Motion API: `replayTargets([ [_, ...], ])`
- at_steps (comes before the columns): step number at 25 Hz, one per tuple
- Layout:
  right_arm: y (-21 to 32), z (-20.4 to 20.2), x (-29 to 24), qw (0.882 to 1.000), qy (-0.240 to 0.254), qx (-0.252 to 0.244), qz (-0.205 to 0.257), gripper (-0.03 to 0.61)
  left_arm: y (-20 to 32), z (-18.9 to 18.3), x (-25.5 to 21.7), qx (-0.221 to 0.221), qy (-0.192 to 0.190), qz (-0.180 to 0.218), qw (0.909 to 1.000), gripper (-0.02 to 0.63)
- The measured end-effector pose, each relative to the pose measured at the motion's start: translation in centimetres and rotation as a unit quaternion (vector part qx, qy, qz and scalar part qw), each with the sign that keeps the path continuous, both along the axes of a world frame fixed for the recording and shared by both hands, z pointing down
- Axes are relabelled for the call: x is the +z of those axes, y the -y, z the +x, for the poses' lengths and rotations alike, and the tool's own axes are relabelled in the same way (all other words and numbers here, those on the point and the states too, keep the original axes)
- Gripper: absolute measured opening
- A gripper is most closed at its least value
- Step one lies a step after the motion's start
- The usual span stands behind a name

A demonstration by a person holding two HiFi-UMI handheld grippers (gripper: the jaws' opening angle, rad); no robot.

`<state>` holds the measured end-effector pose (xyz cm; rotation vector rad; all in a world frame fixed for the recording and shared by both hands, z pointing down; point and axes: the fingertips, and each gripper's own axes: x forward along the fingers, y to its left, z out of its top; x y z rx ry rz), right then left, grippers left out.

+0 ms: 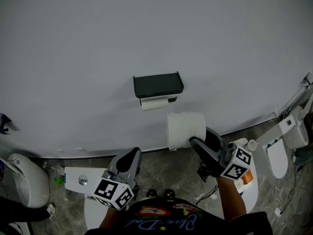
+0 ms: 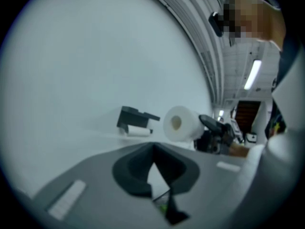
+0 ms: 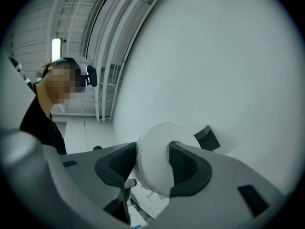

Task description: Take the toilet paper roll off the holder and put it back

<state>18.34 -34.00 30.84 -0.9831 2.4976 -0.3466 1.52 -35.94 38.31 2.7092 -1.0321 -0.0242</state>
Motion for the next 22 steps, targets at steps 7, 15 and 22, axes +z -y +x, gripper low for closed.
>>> replayTargets([
  [7,7.1,0.3,-7.8,0.989,-0.136,0.031,0.056,0.224,-0.4,-1.6,-0.2,-0.013,-0.008,-0.006,0.9999,-0.002],
  [15,14.4,-3.4,-9.8,0.908,-0.418,0.030,0.001,0.224,-0.8,-2.9,0.5,-0.028,0.024,0.009,0.9993,-0.002],
  [22,17.9,-5.1,-7.3,0.820,-0.567,-0.024,-0.065,0.224,-1.0,-3.7,0.2,-0.032,-0.006,-0.004,0.9995,-0.002],
])
